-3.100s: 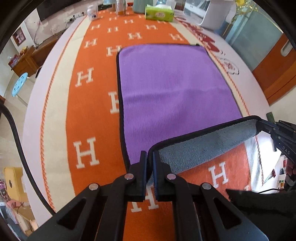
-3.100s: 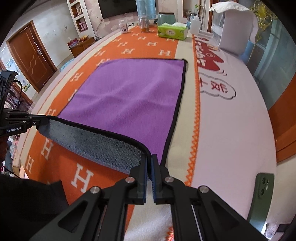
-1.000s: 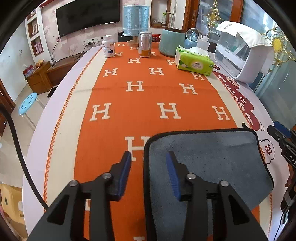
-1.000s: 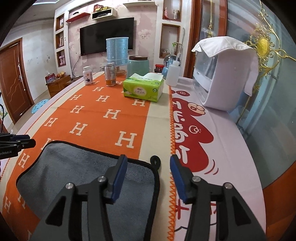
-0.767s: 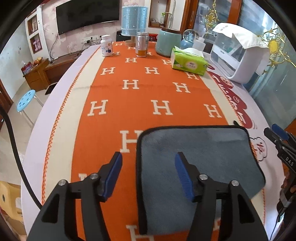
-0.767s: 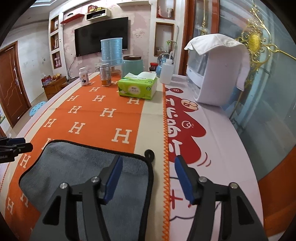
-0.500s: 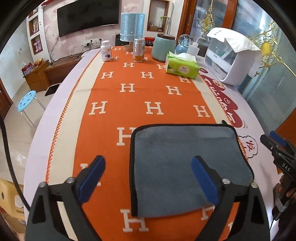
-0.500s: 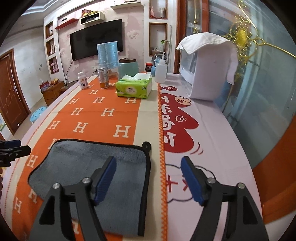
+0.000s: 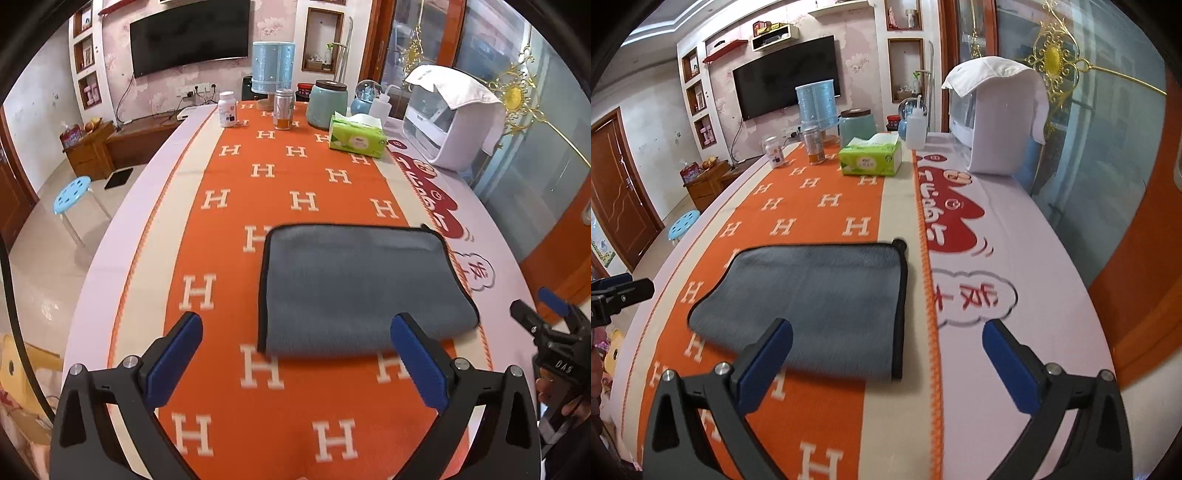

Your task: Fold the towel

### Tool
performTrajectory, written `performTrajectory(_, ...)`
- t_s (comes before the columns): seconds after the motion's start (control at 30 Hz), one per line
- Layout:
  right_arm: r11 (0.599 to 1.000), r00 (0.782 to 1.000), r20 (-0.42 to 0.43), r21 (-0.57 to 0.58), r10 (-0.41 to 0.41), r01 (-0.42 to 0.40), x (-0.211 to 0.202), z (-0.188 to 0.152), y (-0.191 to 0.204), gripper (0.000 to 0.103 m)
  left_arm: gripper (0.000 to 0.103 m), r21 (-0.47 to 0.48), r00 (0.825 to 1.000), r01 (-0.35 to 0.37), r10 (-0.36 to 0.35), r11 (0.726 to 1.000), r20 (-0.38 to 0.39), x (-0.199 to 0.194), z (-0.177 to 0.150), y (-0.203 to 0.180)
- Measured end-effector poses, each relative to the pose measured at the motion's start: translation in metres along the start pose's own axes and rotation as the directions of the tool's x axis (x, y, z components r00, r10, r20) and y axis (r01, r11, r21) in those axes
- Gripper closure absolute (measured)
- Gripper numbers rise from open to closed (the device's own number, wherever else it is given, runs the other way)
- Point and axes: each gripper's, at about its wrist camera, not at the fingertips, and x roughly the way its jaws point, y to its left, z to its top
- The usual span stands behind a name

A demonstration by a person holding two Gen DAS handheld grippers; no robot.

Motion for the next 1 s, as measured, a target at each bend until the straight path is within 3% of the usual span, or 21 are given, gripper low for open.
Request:
performTrajectory(0.37, 0.999, 0.996, -0.067, -0.001, 0.053, -0.053, -0.059, -0.053, 0.015, 0.000, 0.001, -0.050, 1.000, -0.013, 0.014, 0.999, 0.009, -0.066, -0.066, -0.013)
performTrajectory(0.57, 0.996, 0.993, -0.093, -0.026, 0.077, -0.080, -0.097, -0.079, 0.027, 0.000, 0.001, -0.118, 1.000, 0.016, -0.018, 0.993, -0.016, -0.095, -0.108, -0.020)
performTrajectory(0.77, 0.993, 0.986, -0.125, -0.019, 0.109, -0.113, -0.129, -0.097, 0.038, 0.000, 0.001, -0.167, 0.999, 0.032, -0.038, 0.985, -0.033, -0.123, -0.133, -0.029)
performTrajectory(1.0, 0.989, 0.972, -0.183, 0.043, 0.150, -0.145, -0.153, -0.107, 0.042, 0.000, 0.001, -0.163, 0.998, -0.010, 0.000, 0.987, -0.063, -0.150, -0.149, -0.038)
